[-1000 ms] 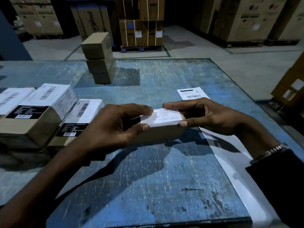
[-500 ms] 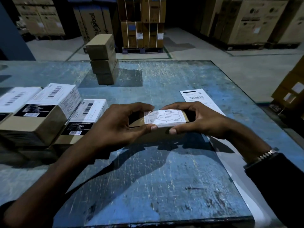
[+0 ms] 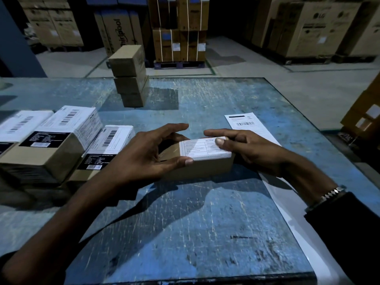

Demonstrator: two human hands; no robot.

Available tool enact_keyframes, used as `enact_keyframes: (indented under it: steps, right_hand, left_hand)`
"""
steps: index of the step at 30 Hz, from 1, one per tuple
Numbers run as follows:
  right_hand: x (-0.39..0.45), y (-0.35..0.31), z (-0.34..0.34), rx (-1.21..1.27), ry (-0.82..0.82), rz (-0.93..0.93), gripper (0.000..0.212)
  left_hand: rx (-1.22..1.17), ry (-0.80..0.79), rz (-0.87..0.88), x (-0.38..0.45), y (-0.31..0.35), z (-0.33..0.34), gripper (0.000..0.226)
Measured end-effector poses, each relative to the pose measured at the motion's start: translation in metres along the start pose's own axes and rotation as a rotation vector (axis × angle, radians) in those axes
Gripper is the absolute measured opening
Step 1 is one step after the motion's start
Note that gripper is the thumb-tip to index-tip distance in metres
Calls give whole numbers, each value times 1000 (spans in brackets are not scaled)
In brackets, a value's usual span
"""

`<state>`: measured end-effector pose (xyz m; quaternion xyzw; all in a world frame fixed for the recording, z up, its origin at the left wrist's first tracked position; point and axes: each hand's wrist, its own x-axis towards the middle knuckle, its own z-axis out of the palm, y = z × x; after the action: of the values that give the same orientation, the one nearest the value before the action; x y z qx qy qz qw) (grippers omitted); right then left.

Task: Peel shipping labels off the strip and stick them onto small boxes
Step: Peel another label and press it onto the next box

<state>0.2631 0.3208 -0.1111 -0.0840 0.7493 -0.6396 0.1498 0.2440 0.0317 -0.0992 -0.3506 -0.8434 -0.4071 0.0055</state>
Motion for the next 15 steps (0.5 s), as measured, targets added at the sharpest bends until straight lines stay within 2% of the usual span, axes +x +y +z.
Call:
enact_keyframes:
  steps: [3,8,12,15]
  right_hand:
    - [-1,1,4,84,33,-5,38]
    - [11,0,15,313,135,-30,30]
    - [14,4,18,313,190,-23,29]
    - [11,6,13,251,109,-13,36]
  left_hand:
    - [0,4,-3,1,0,1,79]
    - [9,15,-7,1,-3,2,76]
    - [20,9,-2,0,-3,1,72]
    - [22,40,28,0,-4,4,56]
